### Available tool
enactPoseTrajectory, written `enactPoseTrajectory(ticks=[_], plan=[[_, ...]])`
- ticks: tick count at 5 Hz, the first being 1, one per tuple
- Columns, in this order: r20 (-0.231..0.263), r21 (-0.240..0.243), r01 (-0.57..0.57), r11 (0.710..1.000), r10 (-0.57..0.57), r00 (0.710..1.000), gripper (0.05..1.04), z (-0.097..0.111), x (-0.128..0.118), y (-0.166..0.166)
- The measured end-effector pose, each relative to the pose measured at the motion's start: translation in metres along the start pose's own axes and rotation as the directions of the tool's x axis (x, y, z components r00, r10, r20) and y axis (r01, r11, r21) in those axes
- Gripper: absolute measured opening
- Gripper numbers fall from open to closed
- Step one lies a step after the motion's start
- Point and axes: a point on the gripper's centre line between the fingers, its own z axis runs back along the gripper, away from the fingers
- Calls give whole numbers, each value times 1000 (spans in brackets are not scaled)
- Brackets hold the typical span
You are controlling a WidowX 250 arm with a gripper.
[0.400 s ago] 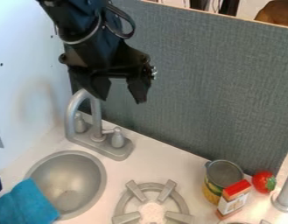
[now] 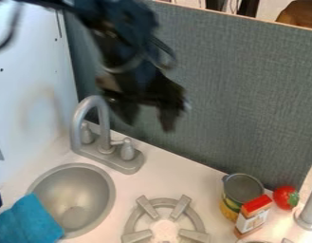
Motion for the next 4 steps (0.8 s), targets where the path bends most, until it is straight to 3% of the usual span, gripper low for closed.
enactPoseTrajectory(ticks=[2,4], plan=[[-105,-37,218,975,-221,970,999,-71,1,-58],[-164,-15,358,934,-355,920,999,-122,-15,-82]])
